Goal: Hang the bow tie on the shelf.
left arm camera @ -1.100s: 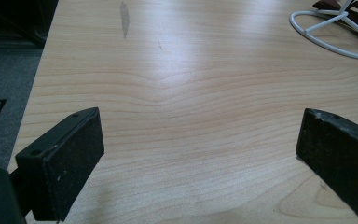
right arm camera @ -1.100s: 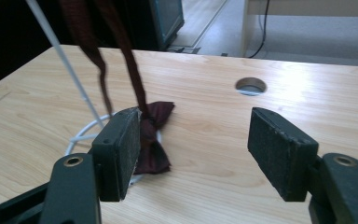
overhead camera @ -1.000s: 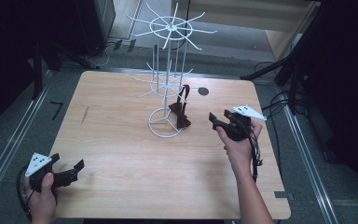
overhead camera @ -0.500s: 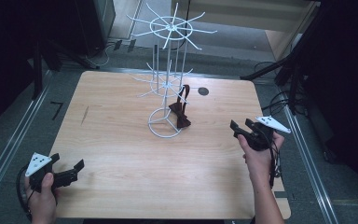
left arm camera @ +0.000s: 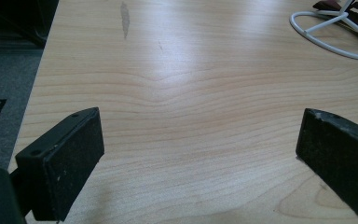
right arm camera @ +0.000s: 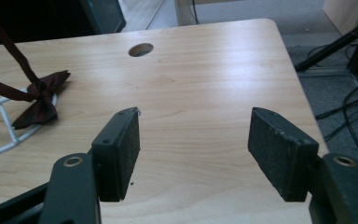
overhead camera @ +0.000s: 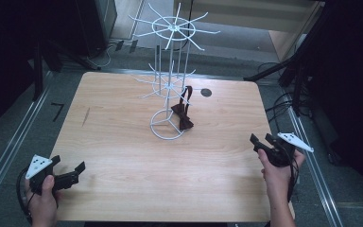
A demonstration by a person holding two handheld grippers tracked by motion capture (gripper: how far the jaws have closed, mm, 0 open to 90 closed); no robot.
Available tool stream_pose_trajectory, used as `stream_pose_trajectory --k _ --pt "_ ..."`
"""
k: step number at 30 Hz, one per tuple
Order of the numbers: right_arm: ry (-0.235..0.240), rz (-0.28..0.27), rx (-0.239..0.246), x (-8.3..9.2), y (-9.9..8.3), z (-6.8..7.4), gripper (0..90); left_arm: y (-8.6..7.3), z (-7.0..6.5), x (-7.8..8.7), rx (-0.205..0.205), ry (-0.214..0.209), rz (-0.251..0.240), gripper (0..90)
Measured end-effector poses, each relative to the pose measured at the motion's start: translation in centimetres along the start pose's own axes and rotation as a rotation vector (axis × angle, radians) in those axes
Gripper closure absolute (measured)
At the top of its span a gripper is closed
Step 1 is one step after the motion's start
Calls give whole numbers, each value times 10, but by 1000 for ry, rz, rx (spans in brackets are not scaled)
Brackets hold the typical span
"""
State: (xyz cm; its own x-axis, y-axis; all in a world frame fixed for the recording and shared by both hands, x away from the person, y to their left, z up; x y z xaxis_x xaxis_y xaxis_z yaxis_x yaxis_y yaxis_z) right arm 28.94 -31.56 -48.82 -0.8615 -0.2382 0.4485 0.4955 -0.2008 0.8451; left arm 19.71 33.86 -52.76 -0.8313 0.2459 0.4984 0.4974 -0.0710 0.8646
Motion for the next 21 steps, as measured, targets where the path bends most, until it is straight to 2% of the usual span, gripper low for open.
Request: stream_pose_trajectory --k 9,14,15,16,18,21 --pt "-38 9 -27 14 -20 -27 344 0 0 0 -2 1 -1 15" --pt "-40 16 -31 21 -31 -36 314 0 0 0 -3 0 -1 15" --pt "-39 21 -24 23 -36 -40 262 0 0 0 -3 1 -1 15" --pt "-39 21 -24 23 -36 -40 262 0 0 0 -3 1 -2 15" --pt "-44 36 -21 25 -41 -42 180 0 0 0 -2 1 -5 15" --pt "-26 50 -30 30 -49 -47 144 0 -1 0 -2 2 -3 15"
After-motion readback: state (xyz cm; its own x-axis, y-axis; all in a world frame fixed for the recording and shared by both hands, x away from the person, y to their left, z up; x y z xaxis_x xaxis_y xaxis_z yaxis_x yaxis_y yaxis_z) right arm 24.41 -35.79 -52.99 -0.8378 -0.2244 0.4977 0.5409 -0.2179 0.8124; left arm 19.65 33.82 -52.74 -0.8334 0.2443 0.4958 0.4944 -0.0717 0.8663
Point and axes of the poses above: each handheld gripper's, and its own axes: x roughly backward along the jaws, y roughly out of its top, z roughly to its left, the point moved 1 cm from there along -x, roughly forward along the jaws, and after that the axes turned 5 degrees about -x, right-handed, at the moved point
